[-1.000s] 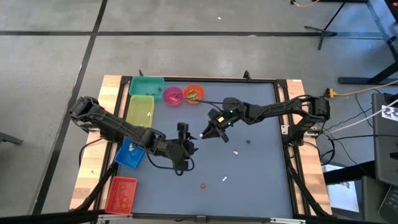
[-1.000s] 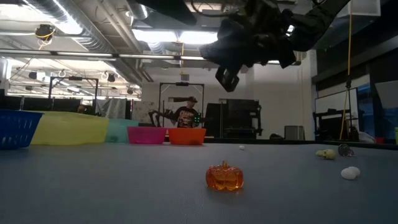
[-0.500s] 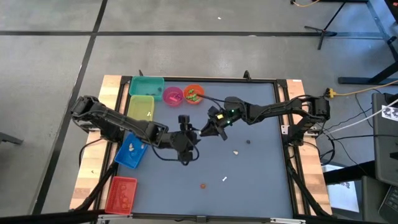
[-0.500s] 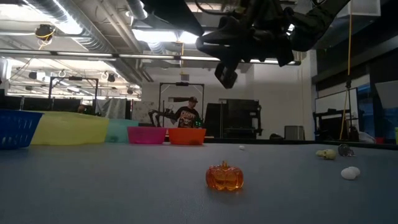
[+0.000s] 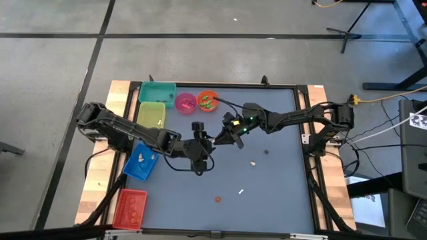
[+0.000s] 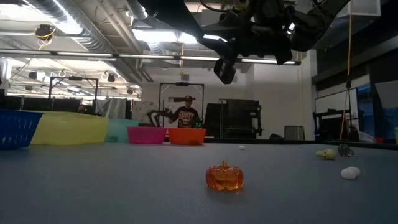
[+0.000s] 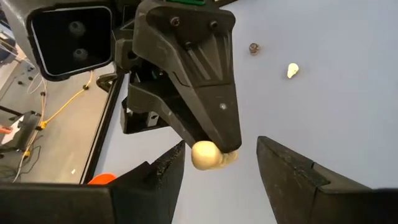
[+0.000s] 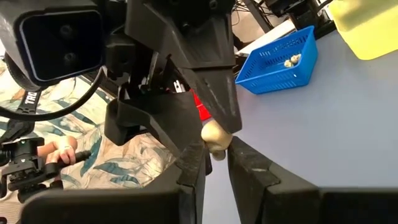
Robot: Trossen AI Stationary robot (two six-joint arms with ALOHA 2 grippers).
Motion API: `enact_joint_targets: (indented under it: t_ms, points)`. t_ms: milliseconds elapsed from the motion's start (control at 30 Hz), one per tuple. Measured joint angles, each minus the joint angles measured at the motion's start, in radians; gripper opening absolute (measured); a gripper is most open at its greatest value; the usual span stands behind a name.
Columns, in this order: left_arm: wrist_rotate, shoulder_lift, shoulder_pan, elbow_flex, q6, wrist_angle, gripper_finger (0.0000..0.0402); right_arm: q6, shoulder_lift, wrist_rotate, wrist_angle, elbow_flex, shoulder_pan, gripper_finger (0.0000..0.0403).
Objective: Sort Halloween decoration
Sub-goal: Put the yellow skull toy into the blue bin
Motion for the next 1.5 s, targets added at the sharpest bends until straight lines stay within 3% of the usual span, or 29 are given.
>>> enact_joint_targets:
  t_ms: [1100,1500]
  points:
    - [-0.001,0.0,0.023,0.0,0.007,0.0,0.0184,0.155,0.0,0.001,0.023,0.0,0.0,0.0062]
    - [-0.001,0.0,0.023,0.0,0.007,-0.001,0.0146,0.155,0.0,0.003,0.023,0.0,0.0,0.0062]
